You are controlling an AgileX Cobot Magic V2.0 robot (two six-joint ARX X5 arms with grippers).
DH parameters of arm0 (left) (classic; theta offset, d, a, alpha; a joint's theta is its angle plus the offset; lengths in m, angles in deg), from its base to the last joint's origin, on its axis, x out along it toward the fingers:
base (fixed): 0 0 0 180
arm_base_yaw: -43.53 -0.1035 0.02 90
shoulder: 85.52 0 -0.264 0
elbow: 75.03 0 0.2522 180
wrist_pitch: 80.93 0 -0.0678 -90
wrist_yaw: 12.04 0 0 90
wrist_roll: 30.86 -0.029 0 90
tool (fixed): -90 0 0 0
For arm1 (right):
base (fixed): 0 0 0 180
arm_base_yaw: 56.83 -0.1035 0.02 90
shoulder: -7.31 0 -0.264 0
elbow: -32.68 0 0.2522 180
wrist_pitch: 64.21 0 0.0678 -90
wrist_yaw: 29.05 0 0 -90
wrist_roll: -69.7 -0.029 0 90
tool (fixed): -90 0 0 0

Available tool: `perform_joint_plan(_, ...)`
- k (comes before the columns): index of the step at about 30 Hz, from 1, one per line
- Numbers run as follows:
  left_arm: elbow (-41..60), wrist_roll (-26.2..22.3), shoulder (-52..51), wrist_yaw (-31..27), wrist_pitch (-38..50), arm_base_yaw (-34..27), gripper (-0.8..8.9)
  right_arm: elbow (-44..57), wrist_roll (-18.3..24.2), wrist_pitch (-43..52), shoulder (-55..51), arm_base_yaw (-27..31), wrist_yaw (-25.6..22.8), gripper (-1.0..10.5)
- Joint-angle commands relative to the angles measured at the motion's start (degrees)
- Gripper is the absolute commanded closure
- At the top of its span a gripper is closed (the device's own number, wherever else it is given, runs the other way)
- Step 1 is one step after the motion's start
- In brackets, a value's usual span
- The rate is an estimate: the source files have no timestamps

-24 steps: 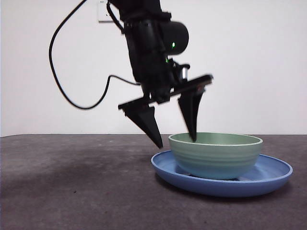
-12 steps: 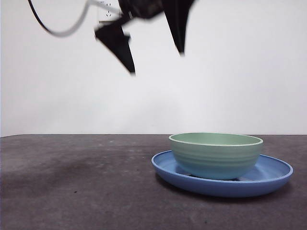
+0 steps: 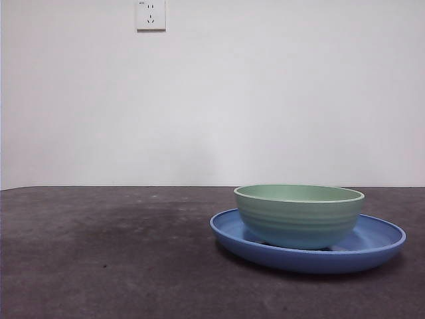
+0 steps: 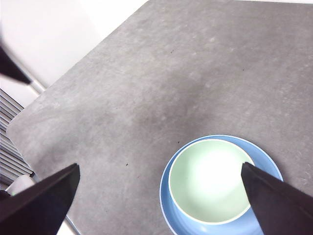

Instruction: Place the green bowl on the blue plate

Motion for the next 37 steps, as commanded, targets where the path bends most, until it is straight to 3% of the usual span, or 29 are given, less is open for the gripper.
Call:
perform_joint_plan(1, 8.4, -2.8, -9.9, -0.1, 7.0, 0.0, 1.58, -1.0, 0.8, 0.3, 0.3, -0.2, -0.2, 3.3)
perform_joint_plan(9, 24.5, -5.6, -31.0, -0.1, 12.1, 0.0, 1.58, -1.0, 0.7, 0.2, 0.3, -0.2, -3.5, 3.3)
perform_joint_plan(17, 33.9, -5.8, -42.9, 1.6, 11.6, 0.0, 1.60, -1.0, 0.4, 0.2, 0.3, -0.2, -4.9, 3.3)
perform_joint_plan(23, 34.1, -5.3, -44.7, 10.3, 12.1, 0.0, 1.60, -1.0, -0.1, -1.0, 0.3, -0.2, -4.9, 3.3)
perform_joint_plan(25, 34.1, -5.3, -44.7, 12.3, 11.9, 0.0, 1.60, -1.0, -2.1, -2.0, 0.3, -0.2, -5.1, 3.3)
perform_joint_plan(31, 34.1, -5.3, -44.7, 13.2, 11.9, 0.0, 1.60, -1.0, -9.7, -8.6, 2.1, -0.2, -13.4, 3.4)
perform_joint_plan(37, 34.1, -5.3, -44.7, 13.2, 11.9, 0.0, 1.60, -1.0, -9.9, -15.0, 9.2, 1.4, -15.0, 3.4)
